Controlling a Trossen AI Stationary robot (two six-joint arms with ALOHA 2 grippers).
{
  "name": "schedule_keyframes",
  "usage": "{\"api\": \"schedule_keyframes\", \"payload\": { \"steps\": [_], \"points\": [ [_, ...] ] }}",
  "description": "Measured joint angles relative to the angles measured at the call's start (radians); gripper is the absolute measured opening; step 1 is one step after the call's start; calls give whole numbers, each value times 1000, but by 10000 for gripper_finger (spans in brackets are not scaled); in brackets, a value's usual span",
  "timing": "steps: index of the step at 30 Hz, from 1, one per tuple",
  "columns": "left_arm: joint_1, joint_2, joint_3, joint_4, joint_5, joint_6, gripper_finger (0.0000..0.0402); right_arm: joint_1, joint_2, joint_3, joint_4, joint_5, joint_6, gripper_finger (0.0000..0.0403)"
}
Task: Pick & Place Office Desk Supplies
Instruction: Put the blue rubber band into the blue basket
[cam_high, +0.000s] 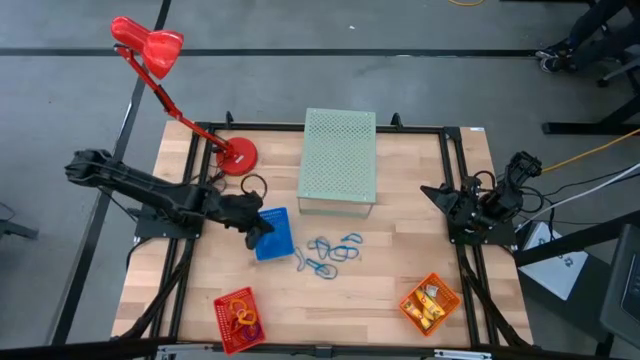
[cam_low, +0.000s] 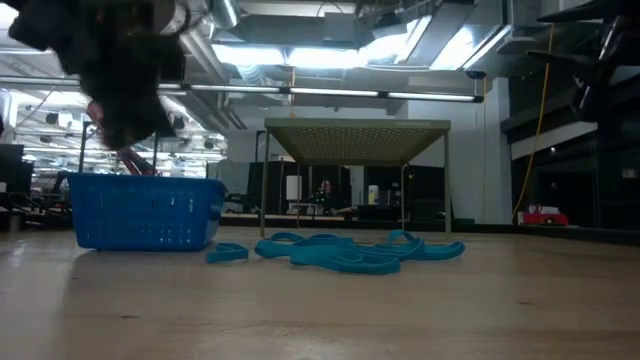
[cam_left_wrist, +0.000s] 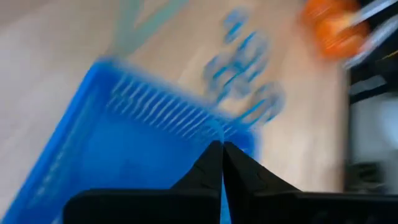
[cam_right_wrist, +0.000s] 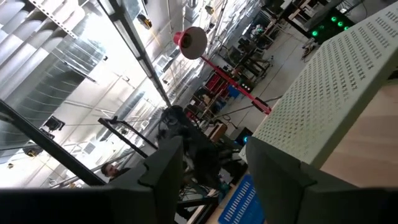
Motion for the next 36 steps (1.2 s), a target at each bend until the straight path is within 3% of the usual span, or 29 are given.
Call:
{"api": "schedule_keyframes", "payload": {
  "steps": [8, 17, 24, 28, 31, 36],
  "points": [
    [-1, 51, -30, -74, 99, -51, 54, 0, 0, 0, 0, 50, 21, 178],
    [17, 51, -7, 98, 71, -63, 135, 0, 0, 0, -22, 50, 16, 178],
    [21, 70, 107, 404, 39, -67, 150, 0, 0, 0, -48, 54, 18, 178],
    [20, 141, 266, 439, 14, -6, 150, 0, 0, 0, -60, 54, 18, 178],
    [18, 235, 437, 319, 42, 99, 150, 0, 0, 0, -63, 54, 18, 178],
    [17, 468, 758, -296, 102, 362, 150, 0, 0, 0, -63, 53, 18, 178]
  ]
}}
